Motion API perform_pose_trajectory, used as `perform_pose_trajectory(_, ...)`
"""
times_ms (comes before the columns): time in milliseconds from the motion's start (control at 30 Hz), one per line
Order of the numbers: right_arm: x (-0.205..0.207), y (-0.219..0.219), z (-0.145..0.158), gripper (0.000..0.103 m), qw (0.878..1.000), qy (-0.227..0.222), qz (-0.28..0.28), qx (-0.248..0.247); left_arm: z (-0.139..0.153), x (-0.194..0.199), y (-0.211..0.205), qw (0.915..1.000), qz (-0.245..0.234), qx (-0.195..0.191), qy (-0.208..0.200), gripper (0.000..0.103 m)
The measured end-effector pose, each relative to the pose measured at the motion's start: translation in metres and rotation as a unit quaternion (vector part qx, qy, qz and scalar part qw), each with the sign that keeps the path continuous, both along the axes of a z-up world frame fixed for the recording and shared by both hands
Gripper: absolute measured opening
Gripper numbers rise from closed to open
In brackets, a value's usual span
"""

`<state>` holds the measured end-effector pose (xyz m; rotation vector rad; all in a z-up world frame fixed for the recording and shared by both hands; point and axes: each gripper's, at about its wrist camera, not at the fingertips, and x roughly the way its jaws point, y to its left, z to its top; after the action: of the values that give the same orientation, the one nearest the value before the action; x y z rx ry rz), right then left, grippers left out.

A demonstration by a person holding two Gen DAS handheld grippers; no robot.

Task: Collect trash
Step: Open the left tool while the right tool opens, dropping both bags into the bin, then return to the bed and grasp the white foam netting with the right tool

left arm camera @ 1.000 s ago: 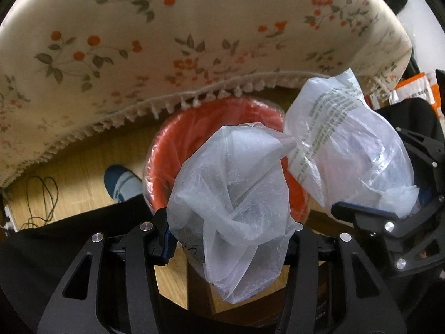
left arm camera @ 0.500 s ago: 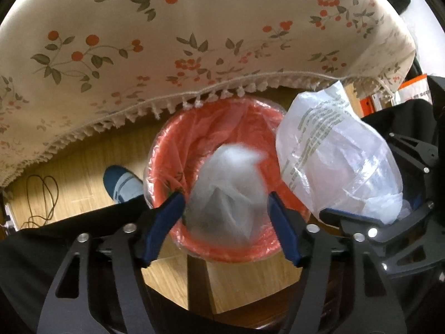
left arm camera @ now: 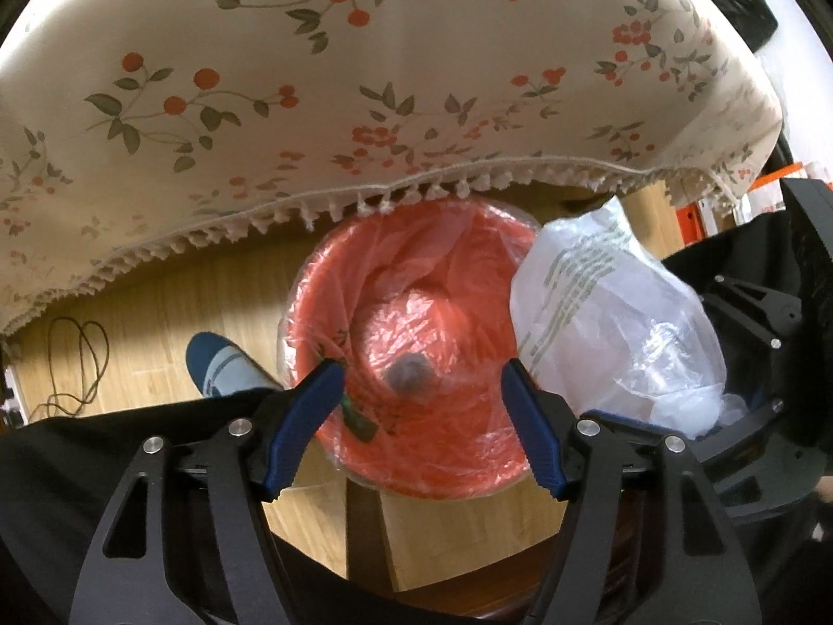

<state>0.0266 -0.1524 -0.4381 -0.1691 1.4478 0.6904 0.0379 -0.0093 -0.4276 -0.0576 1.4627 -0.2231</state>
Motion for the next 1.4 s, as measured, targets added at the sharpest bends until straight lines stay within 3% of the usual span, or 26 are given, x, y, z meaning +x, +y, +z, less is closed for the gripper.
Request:
perform_pose_trajectory(67, 0.001, 0.001, 0.000, 0.086, 1.000, -0.004, -0.001, 0.000, 0.000, 0.000, 0.000, 1.0000, 0.001, 0.003, -0.001, 0.072)
perform_pose_trajectory(333, 0.001, -0.003, 0.008, 0.097, 1.000, -0.029, -0.008, -0.006, 0.012, 0.002, 0.005, 0.9994, 0.019, 0.016, -0.026, 0.072)
perform_pose_trajectory(533, 0.004, -0.013, 0.038, 0.098, 0.996, -0.079, -0.025, 0.012, 0.036, 0.005, 0.012, 0.9963, 0.045, 0.030, -0.067, 0.072)
perform_pose_trajectory(633, 0.007, -0.022, 0.057, 0.098, 0.994, -0.104, -0.034, 0.027, 0.056, 0.010, 0.011, 0.9927, 0.034, 0.062, -0.097, 0.079)
perform_pose_trajectory(733, 0.017, -0.036, 0.083, 0.098, 0.990, -0.130, -0.053, 0.032, 0.082, 0.024, 0.013, 0.9900, 0.017, 0.069, -0.122, 0.080)
perform_pose_trajectory(800, 0.029, -0.045, 0.103, 0.098, 0.985, -0.154, -0.070, 0.035, 0.102, 0.036, 0.015, 0.9872, 0.008, 0.062, -0.147, 0.080)
perform_pose_trajectory(900, 0.054, -0.053, 0.137, 0.098, 0.976, -0.192, -0.090, 0.044, 0.132, 0.060, 0.019, 0.9769, 0.006, 0.074, -0.201, 0.098)
perform_pose_trajectory(1067, 0.110, -0.052, 0.177, 0.098, 0.962, -0.251, -0.099, 0.038, 0.160, 0.115, 0.028, 0.9692, 0.006, 0.067, -0.237, 0.097)
perform_pose_trajectory(1233, 0.163, -0.040, 0.186, 0.098, 0.957, -0.266, -0.104, 0.047, 0.165, 0.170, 0.031, 0.9655, 0.001, 0.082, -0.247, 0.097)
perform_pose_trajectory(1400, 0.209, -0.016, 0.177, 0.098, 0.956, -0.270, -0.101, 0.049, 0.154, 0.197, 0.039, 0.9663, 0.000, 0.083, -0.244, 0.097)
